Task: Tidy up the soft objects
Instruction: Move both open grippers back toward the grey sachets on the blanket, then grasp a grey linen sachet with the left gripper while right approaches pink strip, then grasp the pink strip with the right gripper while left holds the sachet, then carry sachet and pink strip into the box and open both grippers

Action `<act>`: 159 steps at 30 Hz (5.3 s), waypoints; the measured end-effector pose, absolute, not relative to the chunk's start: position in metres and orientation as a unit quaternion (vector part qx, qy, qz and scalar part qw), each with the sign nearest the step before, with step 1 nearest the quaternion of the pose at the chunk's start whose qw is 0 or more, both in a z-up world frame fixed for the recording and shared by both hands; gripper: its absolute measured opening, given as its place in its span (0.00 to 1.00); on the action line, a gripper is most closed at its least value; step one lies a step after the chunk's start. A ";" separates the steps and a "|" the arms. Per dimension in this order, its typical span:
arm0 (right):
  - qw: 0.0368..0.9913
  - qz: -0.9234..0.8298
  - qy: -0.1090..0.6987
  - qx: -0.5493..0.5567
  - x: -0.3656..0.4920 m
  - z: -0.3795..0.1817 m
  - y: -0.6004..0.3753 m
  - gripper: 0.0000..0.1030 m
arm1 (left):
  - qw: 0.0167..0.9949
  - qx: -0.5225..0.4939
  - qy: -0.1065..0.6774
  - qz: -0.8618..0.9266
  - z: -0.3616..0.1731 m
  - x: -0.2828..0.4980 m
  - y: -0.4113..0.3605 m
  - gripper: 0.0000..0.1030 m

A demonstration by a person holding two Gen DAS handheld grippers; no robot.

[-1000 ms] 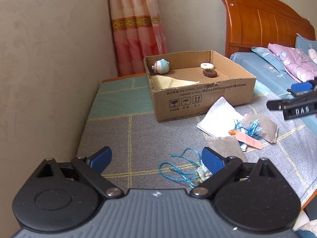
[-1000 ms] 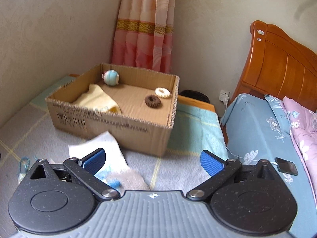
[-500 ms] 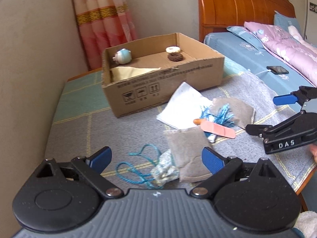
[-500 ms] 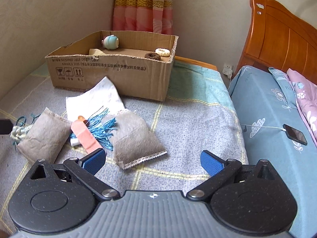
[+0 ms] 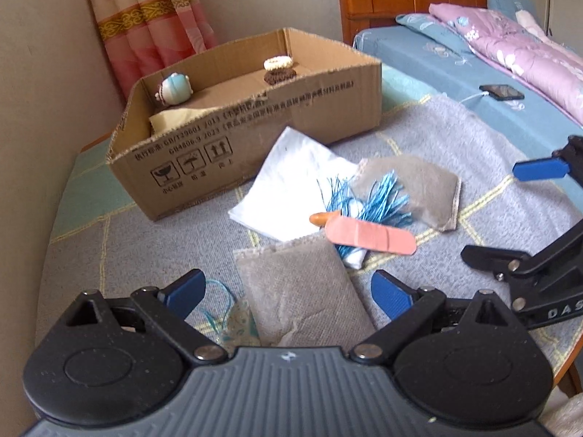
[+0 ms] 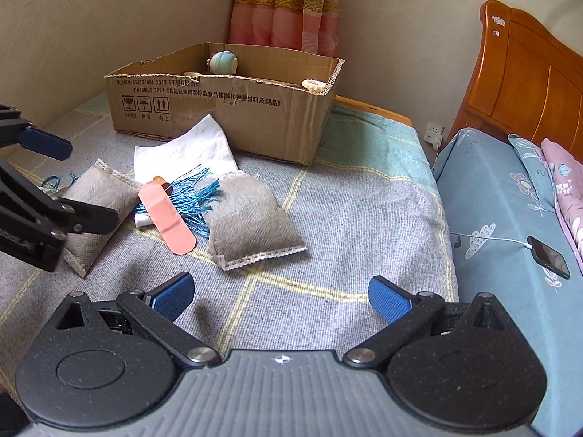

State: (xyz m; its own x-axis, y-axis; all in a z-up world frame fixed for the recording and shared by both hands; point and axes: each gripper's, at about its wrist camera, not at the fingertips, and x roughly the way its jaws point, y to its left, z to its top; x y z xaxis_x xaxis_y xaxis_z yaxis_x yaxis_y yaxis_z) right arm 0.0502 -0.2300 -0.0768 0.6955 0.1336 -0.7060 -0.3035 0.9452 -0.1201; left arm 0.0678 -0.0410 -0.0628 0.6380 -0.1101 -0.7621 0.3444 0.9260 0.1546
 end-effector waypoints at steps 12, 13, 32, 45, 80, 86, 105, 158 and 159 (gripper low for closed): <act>0.913 0.130 0.372 -0.109 0.055 -0.081 -0.228 1.00 | 0.891 0.177 0.408 -0.095 -0.066 0.050 -0.009 0.95; 0.912 0.131 0.373 -0.110 0.055 -0.082 -0.228 1.00 | 0.892 0.180 0.403 -0.099 -0.066 0.049 -0.009 0.95; 0.908 0.180 0.360 -0.119 0.045 -0.073 -0.223 1.00 | 0.897 0.163 0.376 -0.164 -0.069 0.052 -0.023 0.51; 0.872 0.317 0.348 -0.132 0.043 -0.069 -0.183 1.00 | 0.910 0.092 0.385 -0.124 -0.057 0.052 0.001 0.38; 0.838 0.342 0.386 -0.177 0.057 -0.076 -0.140 0.67 | 0.912 0.072 0.380 -0.132 -0.056 0.055 0.006 0.38; 0.852 0.317 0.379 -0.173 0.058 -0.074 -0.141 0.41 | 0.912 0.072 0.381 -0.134 -0.056 0.056 0.006 0.38; 0.862 0.301 0.364 -0.183 0.049 -0.059 -0.146 0.21 | 0.909 0.101 0.365 -0.172 -0.030 0.049 0.007 0.25; 0.921 0.221 0.281 -0.153 0.168 0.022 -0.176 0.22 | 0.922 0.152 0.305 -0.183 0.046 0.145 0.014 0.26; 0.922 0.218 0.280 -0.154 0.175 0.023 -0.175 0.22 | 0.922 0.151 0.306 -0.183 0.048 0.158 0.013 0.26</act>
